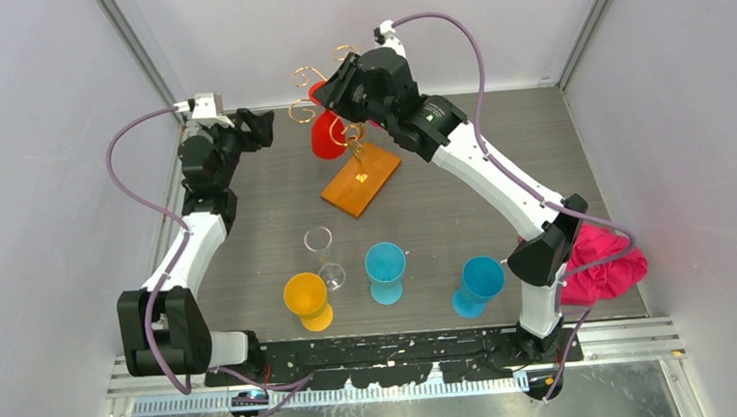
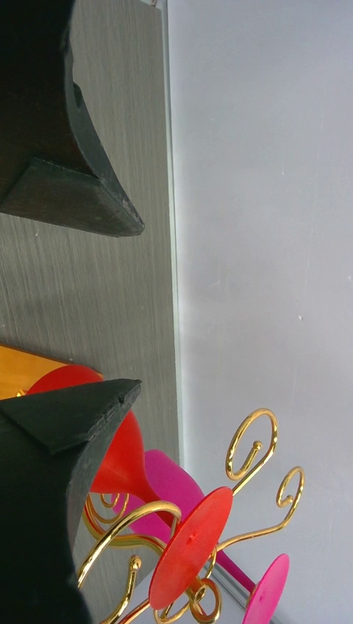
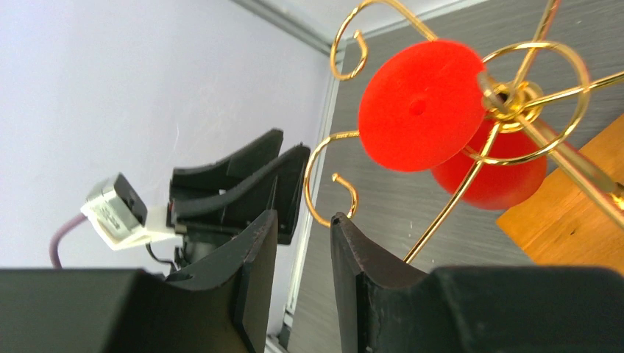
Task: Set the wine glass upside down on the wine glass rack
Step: Adjust the wine glass in the wine rack.
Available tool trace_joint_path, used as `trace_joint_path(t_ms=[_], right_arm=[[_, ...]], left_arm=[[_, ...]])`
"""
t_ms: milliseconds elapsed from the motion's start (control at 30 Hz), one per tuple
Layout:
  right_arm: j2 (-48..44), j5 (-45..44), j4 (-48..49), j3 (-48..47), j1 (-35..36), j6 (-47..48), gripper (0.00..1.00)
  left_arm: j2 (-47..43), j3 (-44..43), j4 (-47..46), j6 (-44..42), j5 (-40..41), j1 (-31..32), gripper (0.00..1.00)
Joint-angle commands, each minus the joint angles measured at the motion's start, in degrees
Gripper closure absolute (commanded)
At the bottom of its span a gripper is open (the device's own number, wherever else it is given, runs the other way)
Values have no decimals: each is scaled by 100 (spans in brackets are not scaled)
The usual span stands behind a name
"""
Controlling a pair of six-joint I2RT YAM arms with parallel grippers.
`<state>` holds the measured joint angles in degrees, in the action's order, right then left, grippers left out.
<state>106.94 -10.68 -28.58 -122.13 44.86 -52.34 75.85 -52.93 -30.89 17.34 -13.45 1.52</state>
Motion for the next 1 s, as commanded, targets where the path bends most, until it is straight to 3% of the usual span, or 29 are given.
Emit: trace_joint_path(t_ms=[0, 333, 533, 967], right_arm=[[225, -885, -192, -584, 123, -313, 62], [1338, -2560, -1173, -2347, 708, -538, 56], [1280, -3348, -1332, -2169, 824, -779, 55], [890, -3702, -1269, -1663, 866, -812, 55]], left_arm=[[-145, 67, -481, 157, 137, 63, 29], [-305, 151, -534, 489, 518, 235, 29], [-326, 152, -527, 586, 550, 307, 30], [-352, 160, -522, 518, 630, 425, 30]])
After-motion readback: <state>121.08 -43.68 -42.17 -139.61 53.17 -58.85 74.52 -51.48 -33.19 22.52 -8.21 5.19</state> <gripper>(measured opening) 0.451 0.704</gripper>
